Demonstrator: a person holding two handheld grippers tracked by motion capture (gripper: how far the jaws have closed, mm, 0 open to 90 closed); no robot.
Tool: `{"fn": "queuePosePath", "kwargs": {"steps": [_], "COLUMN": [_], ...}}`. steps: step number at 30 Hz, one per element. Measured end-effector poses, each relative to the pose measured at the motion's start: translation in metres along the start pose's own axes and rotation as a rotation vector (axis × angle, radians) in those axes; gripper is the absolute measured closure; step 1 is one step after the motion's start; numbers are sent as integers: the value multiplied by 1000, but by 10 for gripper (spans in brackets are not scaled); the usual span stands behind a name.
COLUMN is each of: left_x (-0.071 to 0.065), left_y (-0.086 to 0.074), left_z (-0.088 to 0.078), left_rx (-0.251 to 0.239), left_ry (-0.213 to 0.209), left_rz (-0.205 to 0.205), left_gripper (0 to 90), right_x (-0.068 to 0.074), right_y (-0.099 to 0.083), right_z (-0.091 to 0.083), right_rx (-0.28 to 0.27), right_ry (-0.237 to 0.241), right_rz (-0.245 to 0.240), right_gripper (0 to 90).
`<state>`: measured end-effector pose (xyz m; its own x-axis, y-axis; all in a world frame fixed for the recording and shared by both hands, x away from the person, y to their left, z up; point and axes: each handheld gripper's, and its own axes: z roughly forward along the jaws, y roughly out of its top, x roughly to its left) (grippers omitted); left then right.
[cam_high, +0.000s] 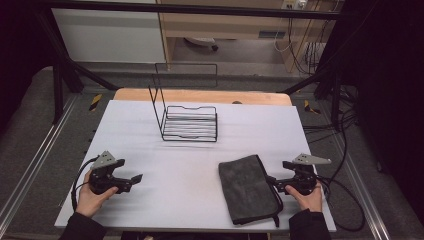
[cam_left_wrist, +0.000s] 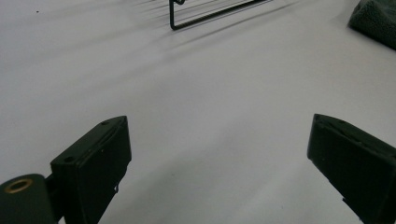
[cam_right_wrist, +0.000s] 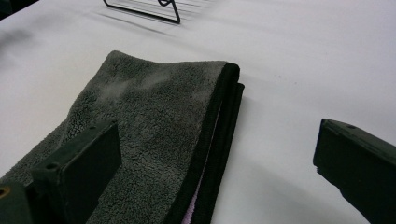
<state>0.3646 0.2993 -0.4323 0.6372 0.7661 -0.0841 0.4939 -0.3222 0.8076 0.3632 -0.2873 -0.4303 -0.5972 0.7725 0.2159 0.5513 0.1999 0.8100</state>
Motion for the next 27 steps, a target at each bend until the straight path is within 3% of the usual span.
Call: {"fn": "queuePosePath", "kwargs": {"steps": [11,20,27], "left_x": [0,1,1], "left_y": [-1,-2,-2], "left_z": [1,1,1], "left_rx": [1,7,9], "left_ry": [0,4,4], "left_rz": [1,0,3], "left_gripper": [69,71,71], "right_x": [8,22,37], "right_y": [3,10,16], "right_z": [2,11,20], "right_rx": [7,19,30], "right_ry": [-1,5,10], "right_rz": [-14,-26,-64], "right_gripper": [21,32,62]}}
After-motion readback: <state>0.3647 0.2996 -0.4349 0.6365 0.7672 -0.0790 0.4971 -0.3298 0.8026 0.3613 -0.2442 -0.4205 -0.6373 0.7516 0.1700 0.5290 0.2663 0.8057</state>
